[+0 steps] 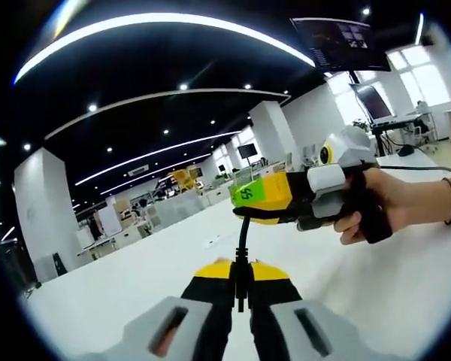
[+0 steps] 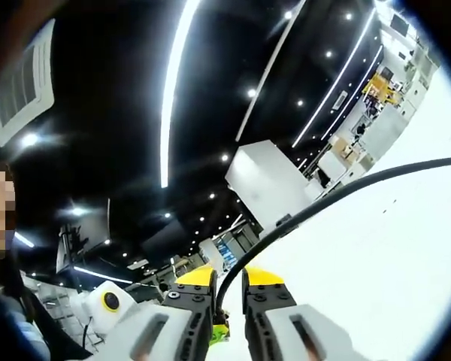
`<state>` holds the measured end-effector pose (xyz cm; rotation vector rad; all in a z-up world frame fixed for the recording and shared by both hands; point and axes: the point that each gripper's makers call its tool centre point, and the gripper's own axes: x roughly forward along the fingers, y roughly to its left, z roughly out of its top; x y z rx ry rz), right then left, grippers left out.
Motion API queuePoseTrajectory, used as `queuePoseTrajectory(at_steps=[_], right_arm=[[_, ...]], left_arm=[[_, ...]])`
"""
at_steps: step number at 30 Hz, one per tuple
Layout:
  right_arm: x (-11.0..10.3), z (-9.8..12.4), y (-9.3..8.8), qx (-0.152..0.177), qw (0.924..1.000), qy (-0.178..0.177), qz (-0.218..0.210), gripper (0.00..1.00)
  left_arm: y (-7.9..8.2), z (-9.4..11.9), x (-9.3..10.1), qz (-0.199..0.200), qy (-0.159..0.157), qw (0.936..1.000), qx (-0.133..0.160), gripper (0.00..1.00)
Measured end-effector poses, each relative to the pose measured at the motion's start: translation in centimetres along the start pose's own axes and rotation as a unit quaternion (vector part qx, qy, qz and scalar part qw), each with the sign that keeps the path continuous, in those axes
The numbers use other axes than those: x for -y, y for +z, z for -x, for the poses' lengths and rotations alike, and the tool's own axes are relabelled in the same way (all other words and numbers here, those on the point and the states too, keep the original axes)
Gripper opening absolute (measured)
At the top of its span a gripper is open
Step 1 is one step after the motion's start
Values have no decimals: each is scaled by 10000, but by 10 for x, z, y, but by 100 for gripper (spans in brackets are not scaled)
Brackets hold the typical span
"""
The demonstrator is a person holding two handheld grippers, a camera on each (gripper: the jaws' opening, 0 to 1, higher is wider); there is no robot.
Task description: Find the data cable on the table. Grasp the USB connector end of the cable and insert it into the USB port on the table
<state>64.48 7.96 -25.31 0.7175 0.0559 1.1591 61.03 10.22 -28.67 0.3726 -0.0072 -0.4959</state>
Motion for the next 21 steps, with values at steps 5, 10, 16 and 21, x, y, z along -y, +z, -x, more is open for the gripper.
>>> queuePoseTrajectory(at_steps=[5, 10, 16, 21], right_arm=[[-1, 0, -1, -38, 10000, 30, -3, 15], [-1, 1, 2, 12, 10000, 23, -73, 15], [1, 1, 1, 6, 9999, -28, -119, 15], [0, 1, -2, -49, 9998, -4, -195, 14]], left_arm=[[1, -1, 6, 318, -212, 9992, 65, 7], [2, -1, 6, 1066, -415, 9932, 204, 7], [-1, -2, 4, 2092, -679, 9751, 282, 7], [1, -1, 3, 2800, -885, 9550, 422, 7]])
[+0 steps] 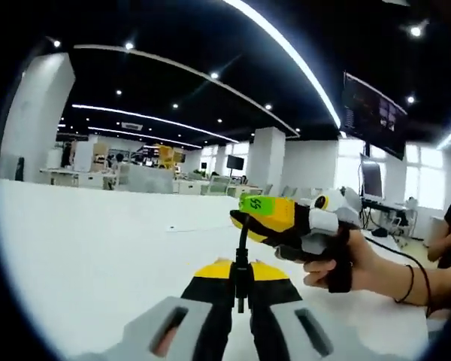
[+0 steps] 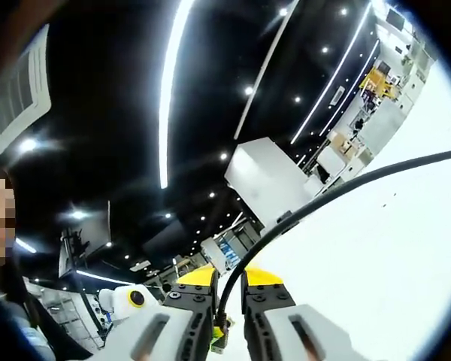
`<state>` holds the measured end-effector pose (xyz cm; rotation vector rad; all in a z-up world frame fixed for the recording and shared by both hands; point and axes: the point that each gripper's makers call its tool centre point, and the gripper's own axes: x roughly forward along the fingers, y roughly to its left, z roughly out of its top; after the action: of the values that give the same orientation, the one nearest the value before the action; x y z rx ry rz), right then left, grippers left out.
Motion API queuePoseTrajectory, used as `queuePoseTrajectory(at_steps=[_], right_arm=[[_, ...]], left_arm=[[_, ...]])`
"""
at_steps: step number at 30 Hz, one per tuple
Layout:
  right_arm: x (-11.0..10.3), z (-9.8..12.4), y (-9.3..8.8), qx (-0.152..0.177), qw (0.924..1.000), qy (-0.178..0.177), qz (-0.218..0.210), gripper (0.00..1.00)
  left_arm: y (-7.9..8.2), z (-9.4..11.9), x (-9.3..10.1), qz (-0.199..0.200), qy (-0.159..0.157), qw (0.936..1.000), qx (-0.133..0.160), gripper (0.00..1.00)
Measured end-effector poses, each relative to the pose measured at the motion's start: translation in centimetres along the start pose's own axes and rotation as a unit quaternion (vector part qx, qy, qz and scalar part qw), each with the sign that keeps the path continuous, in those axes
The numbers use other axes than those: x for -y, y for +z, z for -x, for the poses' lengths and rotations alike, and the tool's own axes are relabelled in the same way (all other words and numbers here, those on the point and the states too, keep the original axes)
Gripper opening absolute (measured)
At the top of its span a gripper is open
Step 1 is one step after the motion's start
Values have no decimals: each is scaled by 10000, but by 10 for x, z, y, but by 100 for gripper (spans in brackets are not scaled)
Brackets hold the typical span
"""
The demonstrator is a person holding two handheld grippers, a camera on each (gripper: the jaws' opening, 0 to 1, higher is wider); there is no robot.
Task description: Find the data cable on the table. Grasp the USB connector end of the cable and insert it into the USB port on the table
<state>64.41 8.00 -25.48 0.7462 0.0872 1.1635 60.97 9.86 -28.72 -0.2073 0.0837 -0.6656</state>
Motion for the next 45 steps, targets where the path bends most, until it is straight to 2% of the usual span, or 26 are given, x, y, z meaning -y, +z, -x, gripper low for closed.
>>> queuePoseTrajectory(at_steps=[4, 8, 16, 24, 32, 38, 44, 45], right_arm=[[-1, -1, -3, -66, 10000, 16, -57, 14], [0, -1, -5, -120, 9999, 9, -82, 15], [-2, -2, -10, -224, 9995, 77, -202, 14], [-1, -3, -17, -379, 9993, 45, -25, 10], [-1, -2, -15, -371, 9992, 80, 118, 7], [-4, -3, -17, -514, 9981, 33, 341, 6], [-3, -3, -18, -630, 9963, -95, 584, 5], [-3, -2, -18, -648, 9958, -126, 639, 5]], left_arm=[[1, 0, -1, 591, -178, 9980, 106, 7], [0, -1, -1, 1110, -324, 9932, 166, 7], [0, -1, 1, 1898, -559, 9798, 286, 7], [-2, -2, 2, 2074, -603, 9760, 281, 7], [-3, -3, 3, 2017, -591, 9773, 272, 7], [-7, -4, 0, 1702, -397, 9845, 139, 9], [-7, -3, -5, 1560, -287, 9873, 127, 11], [-9, -3, -8, 1274, -172, 9917, 12, 11]])
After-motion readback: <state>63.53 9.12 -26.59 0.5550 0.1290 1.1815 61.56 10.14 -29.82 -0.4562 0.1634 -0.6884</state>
